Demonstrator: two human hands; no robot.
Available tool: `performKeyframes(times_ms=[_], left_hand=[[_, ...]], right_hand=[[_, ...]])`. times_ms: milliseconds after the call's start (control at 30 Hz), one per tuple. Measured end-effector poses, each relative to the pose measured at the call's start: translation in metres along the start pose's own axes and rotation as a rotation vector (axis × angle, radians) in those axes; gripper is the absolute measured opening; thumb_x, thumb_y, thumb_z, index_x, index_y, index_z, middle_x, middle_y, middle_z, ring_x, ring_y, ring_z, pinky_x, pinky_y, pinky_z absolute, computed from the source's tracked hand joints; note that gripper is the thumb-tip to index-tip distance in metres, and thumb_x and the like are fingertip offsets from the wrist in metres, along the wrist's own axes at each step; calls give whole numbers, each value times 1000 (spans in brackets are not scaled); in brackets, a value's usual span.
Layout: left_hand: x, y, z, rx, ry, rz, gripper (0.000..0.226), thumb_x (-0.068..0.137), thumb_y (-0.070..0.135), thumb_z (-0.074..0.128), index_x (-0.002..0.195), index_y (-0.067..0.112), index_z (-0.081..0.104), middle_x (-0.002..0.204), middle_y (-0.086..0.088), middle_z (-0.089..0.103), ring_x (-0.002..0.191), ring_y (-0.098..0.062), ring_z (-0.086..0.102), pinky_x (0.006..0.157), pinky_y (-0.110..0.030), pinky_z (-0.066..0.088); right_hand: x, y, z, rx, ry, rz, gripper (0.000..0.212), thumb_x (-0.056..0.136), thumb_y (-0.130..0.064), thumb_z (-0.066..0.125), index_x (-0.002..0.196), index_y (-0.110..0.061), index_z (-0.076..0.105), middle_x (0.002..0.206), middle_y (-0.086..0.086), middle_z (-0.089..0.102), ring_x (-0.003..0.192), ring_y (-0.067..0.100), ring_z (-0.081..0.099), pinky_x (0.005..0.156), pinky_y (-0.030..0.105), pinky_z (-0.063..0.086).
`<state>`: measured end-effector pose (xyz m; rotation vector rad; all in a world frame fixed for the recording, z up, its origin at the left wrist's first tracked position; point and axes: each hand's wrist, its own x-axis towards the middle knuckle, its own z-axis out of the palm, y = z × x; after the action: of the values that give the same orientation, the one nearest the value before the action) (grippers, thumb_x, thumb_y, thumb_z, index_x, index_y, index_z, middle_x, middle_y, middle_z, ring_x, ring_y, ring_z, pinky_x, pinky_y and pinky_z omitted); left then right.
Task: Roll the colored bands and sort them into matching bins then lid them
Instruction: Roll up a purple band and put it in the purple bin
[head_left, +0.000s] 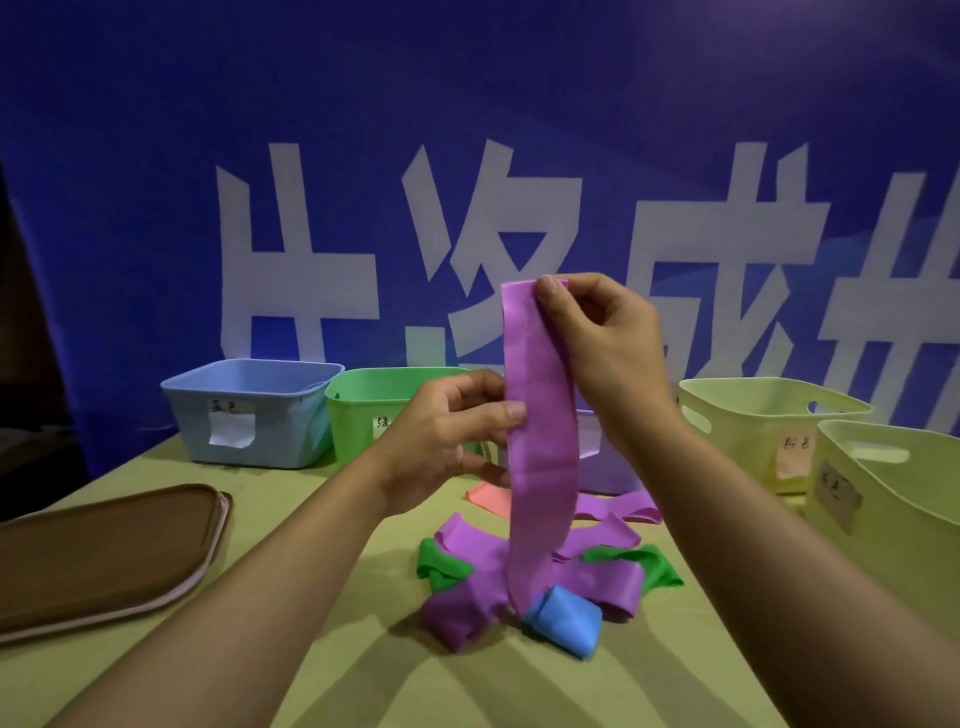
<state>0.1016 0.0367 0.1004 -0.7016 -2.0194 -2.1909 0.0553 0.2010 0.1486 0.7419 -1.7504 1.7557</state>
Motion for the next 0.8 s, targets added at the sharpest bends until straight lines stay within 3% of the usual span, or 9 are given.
performKeyframes(times_ms=[133, 233, 433, 567, 633, 800], left_hand=[[-8, -14, -8, -79, -60, -118, 37, 87, 15, 66, 121, 2, 61, 93, -6, 70, 76, -16, 71, 48, -27, 57], [-6, -32, -14, -37, -42, -169, 28, 87, 16, 68, 113, 7, 66, 93, -4, 72, 78, -15, 72, 49, -27, 56], [9, -80, -34, 245, 61, -223, 16, 96, 8, 68, 109, -1, 66, 92, -6, 69, 77, -15, 67, 66, -38, 62], [15, -106, -44, 361, 77, -248, 5, 94, 10, 71, 97, 7, 67, 84, -6, 67, 76, -16, 65, 64, -34, 61], [19, -110, -47, 400, 89, -252, 10, 93, 19, 73, 99, 12, 68, 86, -3, 69, 78, -15, 68, 65, -28, 58], [35, -111, -41, 322, 265, -159, 30, 97, 39, 64, 113, 15, 71, 103, -4, 77, 89, -14, 72, 77, -29, 57]], right_hand=[[-8, 24, 3, -13, -24, 64, 13, 95, -38, 68, 99, -28, 74, 92, -9, 74, 89, 10, 70, 79, 29, 61], [-12, 48, 6, -14, -20, 126, 10, 95, -36, 70, 97, -28, 75, 92, -6, 76, 88, 12, 70, 76, 32, 59], [-24, 101, 9, 19, -45, 272, 11, 95, -26, 72, 97, -17, 78, 87, -3, 77, 79, 6, 67, 79, 36, 57], [-35, 131, 8, 39, -55, 322, 7, 95, -22, 73, 95, -18, 78, 84, -4, 77, 76, 3, 66, 76, 35, 58], [-39, 140, 7, 77, -59, 353, 6, 95, -21, 72, 95, -18, 77, 84, -4, 77, 77, 5, 67, 78, 38, 59], [-50, 155, 7, 106, -80, 371, 7, 96, -19, 70, 98, -17, 77, 88, -4, 78, 82, 6, 69, 78, 30, 57]])
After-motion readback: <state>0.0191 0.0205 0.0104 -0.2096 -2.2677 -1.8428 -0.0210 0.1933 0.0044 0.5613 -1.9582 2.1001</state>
